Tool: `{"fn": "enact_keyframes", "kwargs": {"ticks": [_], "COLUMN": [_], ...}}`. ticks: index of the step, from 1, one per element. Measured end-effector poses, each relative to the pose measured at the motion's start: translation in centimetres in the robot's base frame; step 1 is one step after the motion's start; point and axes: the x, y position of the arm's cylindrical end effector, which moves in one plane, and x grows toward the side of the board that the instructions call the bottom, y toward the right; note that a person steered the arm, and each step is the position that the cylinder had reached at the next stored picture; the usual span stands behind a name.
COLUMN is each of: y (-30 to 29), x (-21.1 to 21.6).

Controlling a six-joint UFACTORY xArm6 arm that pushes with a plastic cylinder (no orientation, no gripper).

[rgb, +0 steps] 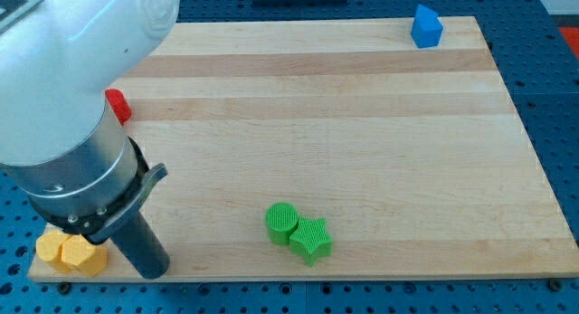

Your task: Separate the green star and green circle

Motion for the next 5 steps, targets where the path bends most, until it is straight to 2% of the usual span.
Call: {"fn": "enact_keyframes", "kwargs": {"ticks": [1, 4, 5], "y": [0.9, 18.6, 22.5], "x": [0.0, -0.2, -1.0]}}
